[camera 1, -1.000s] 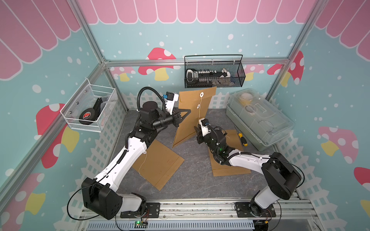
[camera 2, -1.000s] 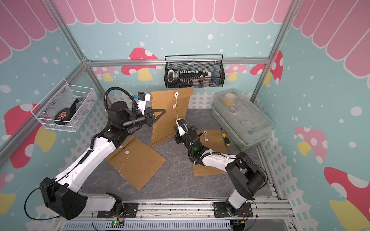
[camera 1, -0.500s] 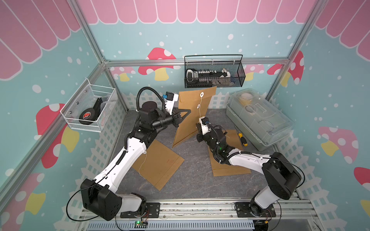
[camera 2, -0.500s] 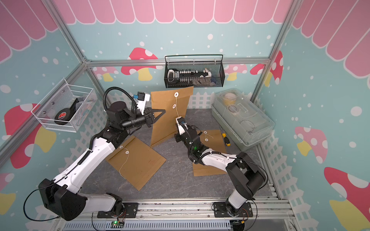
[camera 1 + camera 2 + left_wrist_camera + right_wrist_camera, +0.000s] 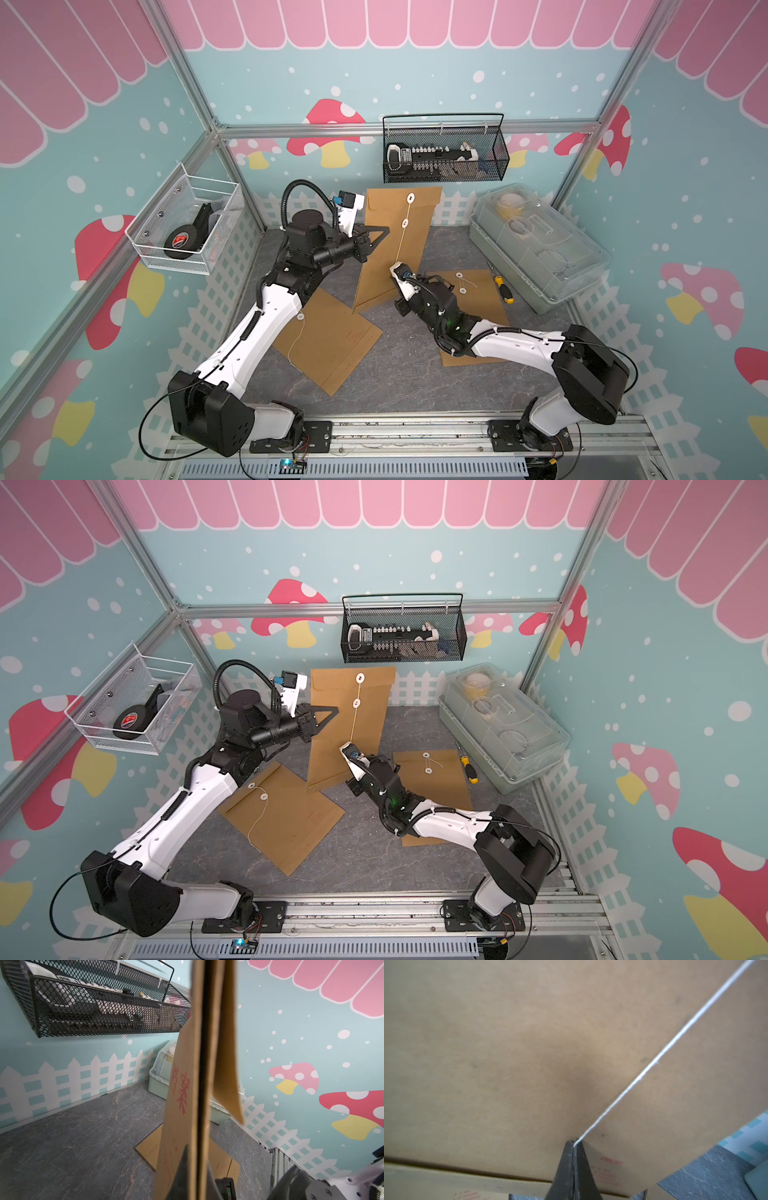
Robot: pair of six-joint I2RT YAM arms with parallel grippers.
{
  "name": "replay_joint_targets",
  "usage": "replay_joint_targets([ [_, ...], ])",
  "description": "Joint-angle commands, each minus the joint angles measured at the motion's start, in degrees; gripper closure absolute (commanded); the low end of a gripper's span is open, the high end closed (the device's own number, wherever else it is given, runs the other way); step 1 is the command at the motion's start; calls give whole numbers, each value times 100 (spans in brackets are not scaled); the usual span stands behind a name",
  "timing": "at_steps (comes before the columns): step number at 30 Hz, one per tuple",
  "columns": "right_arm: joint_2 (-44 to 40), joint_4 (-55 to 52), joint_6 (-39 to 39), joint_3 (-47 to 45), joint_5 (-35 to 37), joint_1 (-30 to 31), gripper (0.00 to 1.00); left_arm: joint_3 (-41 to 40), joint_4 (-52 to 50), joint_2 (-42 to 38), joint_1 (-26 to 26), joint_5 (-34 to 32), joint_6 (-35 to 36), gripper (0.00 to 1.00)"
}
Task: Close the mouth of the file bag
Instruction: Close the file bag.
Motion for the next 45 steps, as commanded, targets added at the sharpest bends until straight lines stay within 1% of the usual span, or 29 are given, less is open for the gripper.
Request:
replay_joint_targets([
  [1,-161,-567,-379,91,169,231,100,-94,210,-11,72,238,-5,100],
  [7,-222,-781,-151,314,110,482,100,-258,168,-4,81,399,102,100],
  [21,-323,-916,-123,612,84,740,100,-331,122,51,90,566,147,100],
  [35,-2,-1161,-168,682,67,724,100,-218,166,58,92,761,-127,100],
  [45,194,-1032,-54,418,77,467,100,-198,253,-7,98,1000,-373,100],
])
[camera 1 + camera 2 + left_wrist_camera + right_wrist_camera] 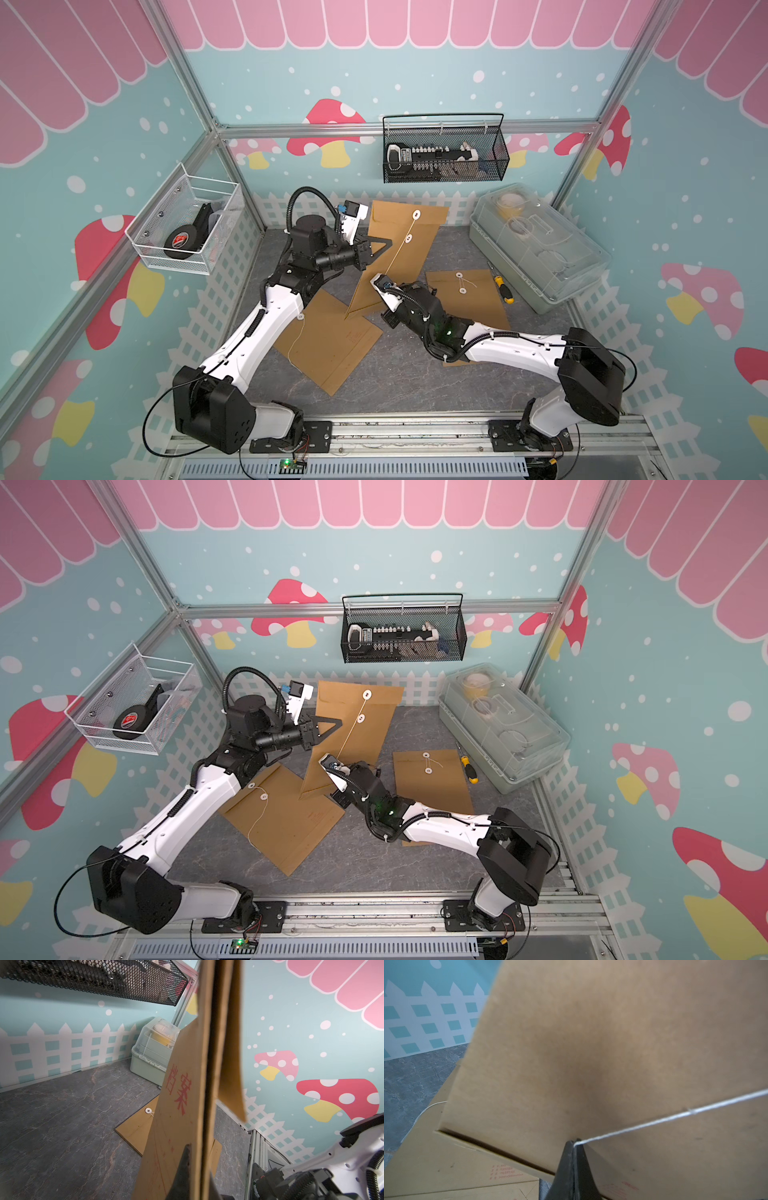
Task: Close the mouth of the file bag
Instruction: Close the file bag.
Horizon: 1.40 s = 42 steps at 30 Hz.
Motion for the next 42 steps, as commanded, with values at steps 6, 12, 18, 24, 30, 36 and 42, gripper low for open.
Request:
replay_joint_targets([
  [6,152,204,141,-339,-96,-345,100,10,698,-77,101,518,-515,100],
  [12,88,389,108,-594,-11,-694,100,-27,687,-122,222,625,-601,100],
  [18,-128,522,285,-889,137,-1217,100,-171,868,-175,440,703,-849,100],
  [24,-240,350,475,-790,651,-1636,100,-266,919,-217,475,814,-950,100],
  [30,-284,22,615,-423,1121,-1939,100,-330,700,-280,492,821,-875,100],
  [36,-532,-140,459,-194,1387,-1940,100,-326,405,-299,493,782,-664,100],
  [42,-1004,-263,10,-102,1503,-1944,100,-311,-12,-290,489,648,-338,100],
])
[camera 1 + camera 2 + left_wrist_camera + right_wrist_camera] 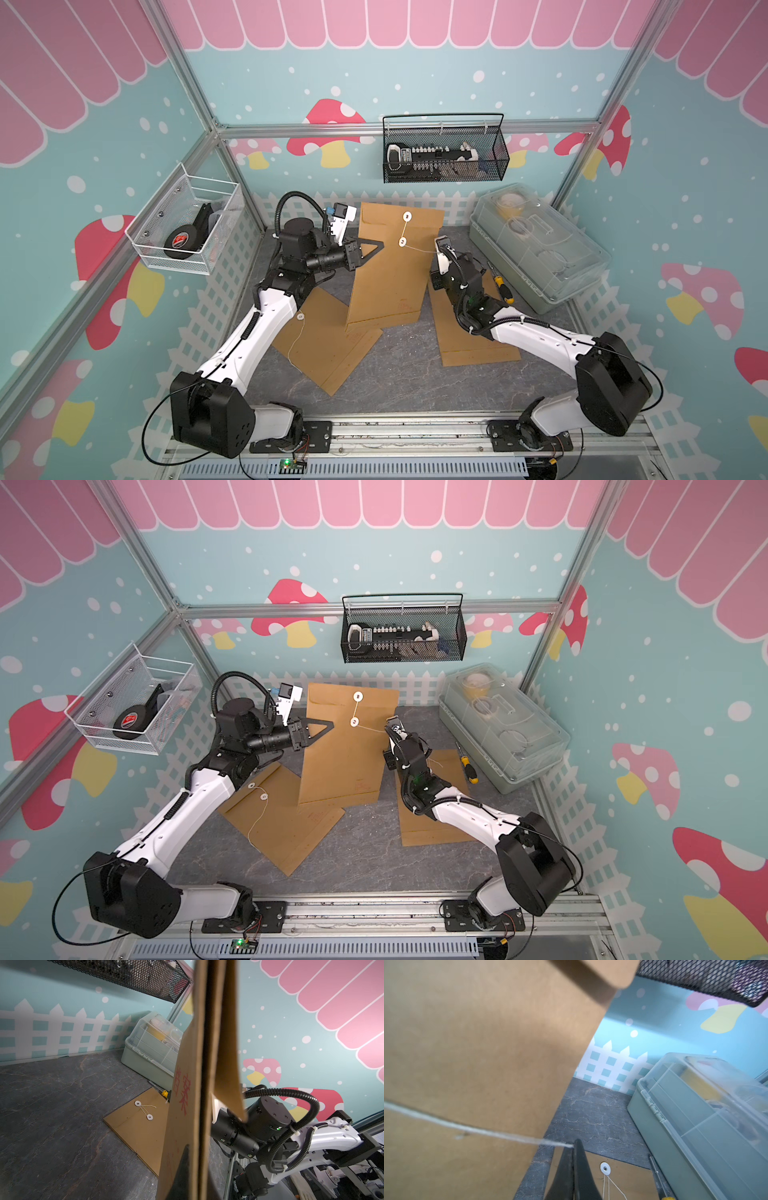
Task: Close the mouth of the file bag
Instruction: Close the file bag.
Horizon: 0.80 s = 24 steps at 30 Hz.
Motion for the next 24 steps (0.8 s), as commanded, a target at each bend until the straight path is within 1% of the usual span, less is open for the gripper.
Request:
replay_joint_targets([
  [1,-332,-179,-397,268,161,-28,100,18,-274,-135,16,-28,345,100],
  [8,-473,-646,-891,745,-170,-29,100,-5,-716,-131,-243,-268,843,100],
  [17,-422,-741,-1788,1017,141,-38,100,-268,-741,-254,-300,-88,836,100],
  [24,-402,-872,-1923,1221,92,-54,100,-386,-743,-262,-365,-68,814,100],
])
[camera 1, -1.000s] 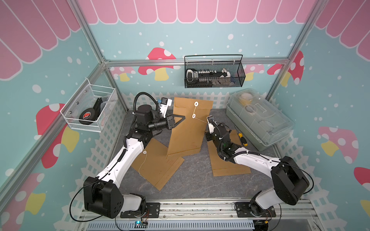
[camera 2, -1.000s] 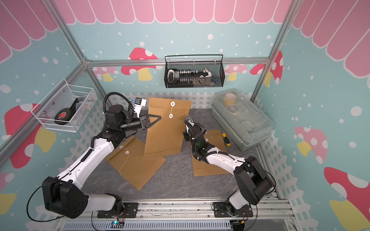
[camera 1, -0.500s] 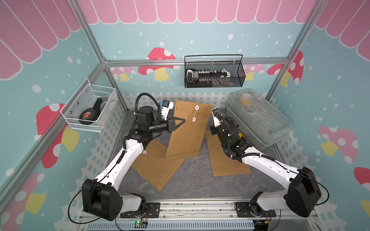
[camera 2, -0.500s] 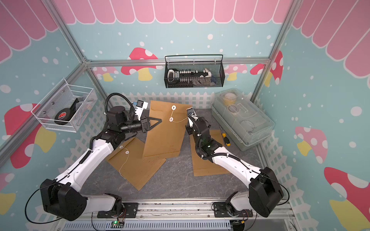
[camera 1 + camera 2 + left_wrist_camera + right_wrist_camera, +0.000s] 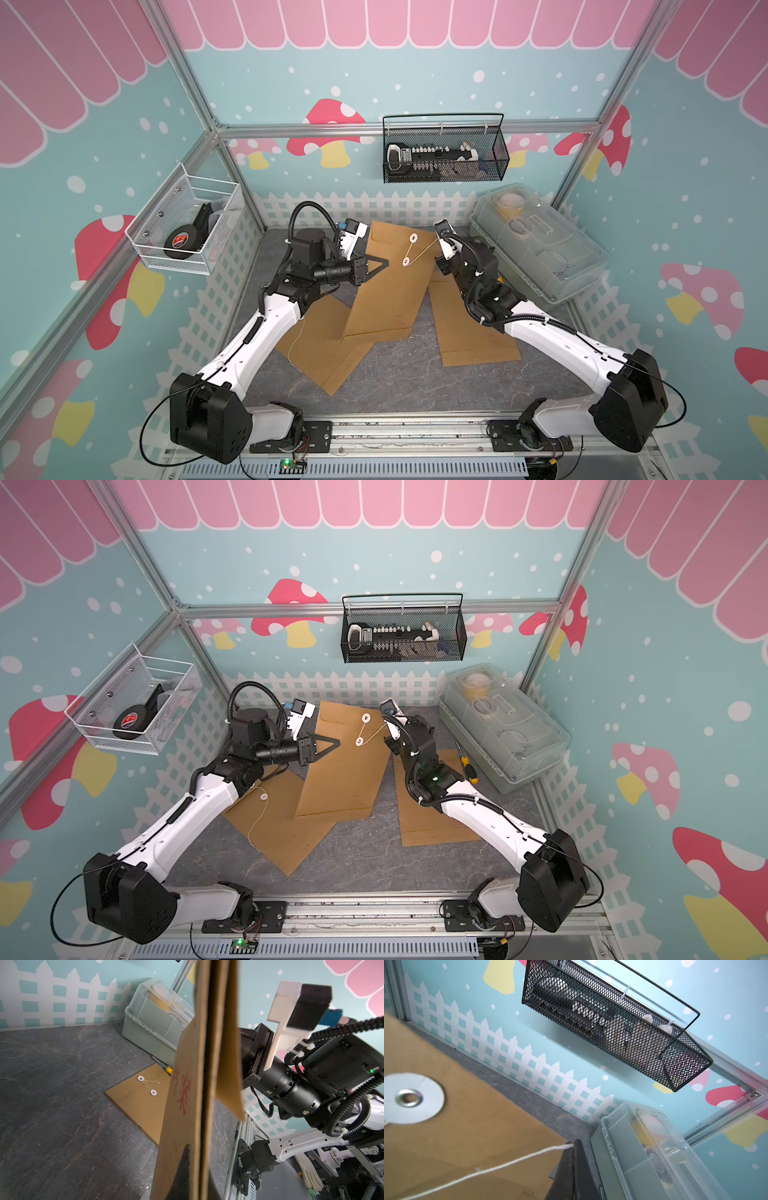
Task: Close the mouth of the file bag
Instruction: Close the file bag.
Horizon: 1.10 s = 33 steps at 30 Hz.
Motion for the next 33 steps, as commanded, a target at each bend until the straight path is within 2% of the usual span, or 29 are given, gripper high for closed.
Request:
replay_joint_targets([
  [1,9,-84,-270,228,53,-57,100,-48,1,-141,-60,146,123,100],
  [17,170,-834,-316,698,-503,-261,100,-84,-32,-54,-361,200,175,100],
  [33,472,-2329,-213,1790,-1316,-260,100,-48,-292,25,-432,25,404,100],
])
